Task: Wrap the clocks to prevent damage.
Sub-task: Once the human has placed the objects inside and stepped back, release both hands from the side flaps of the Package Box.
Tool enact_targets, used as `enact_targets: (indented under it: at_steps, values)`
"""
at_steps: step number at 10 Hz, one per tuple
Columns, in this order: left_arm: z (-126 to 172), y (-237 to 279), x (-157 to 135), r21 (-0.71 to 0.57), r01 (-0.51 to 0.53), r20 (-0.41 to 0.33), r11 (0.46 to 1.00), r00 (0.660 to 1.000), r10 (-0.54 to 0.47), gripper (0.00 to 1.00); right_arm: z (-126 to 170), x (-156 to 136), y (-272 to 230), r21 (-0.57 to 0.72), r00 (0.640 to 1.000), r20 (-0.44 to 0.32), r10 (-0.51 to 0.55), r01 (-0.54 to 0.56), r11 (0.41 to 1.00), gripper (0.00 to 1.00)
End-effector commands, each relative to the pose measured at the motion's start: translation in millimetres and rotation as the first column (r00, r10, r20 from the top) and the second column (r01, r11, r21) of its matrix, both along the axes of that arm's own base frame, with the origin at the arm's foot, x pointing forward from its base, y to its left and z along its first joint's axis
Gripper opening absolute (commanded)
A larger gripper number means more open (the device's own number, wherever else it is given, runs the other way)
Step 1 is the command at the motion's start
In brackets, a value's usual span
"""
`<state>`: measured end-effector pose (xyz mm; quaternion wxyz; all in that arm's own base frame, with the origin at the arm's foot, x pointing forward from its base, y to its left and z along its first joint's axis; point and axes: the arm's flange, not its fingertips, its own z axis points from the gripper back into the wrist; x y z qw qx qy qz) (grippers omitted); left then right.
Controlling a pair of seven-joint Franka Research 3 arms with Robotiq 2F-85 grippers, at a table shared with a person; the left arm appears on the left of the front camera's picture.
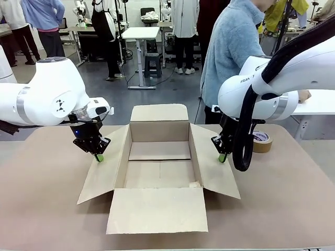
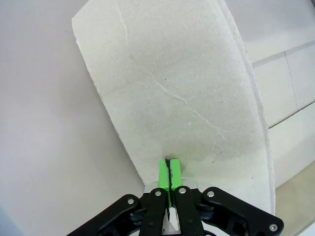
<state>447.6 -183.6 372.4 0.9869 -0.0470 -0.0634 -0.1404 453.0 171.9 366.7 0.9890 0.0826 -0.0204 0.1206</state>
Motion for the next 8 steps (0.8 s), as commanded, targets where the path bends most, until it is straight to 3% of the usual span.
enact_targets:
  at_steps: [1,8]
  values:
    - [-0.8,0.4,-0.4,0.011,-0.010,-0.002,1.000,1.000,0.010,0.01,0.7,-1.3,0.7,0.000,1.000,-0.002,0.002,-0.002,1.000,0.01]
    - [-0.8,0.4,-0.4,0.011,-0.010,-0.002,1.000,1.000,0.010,0.01,0.7,-1.3,0.7,0.000,1.000,-0.002,0.002,-0.002,1.000,0.01]
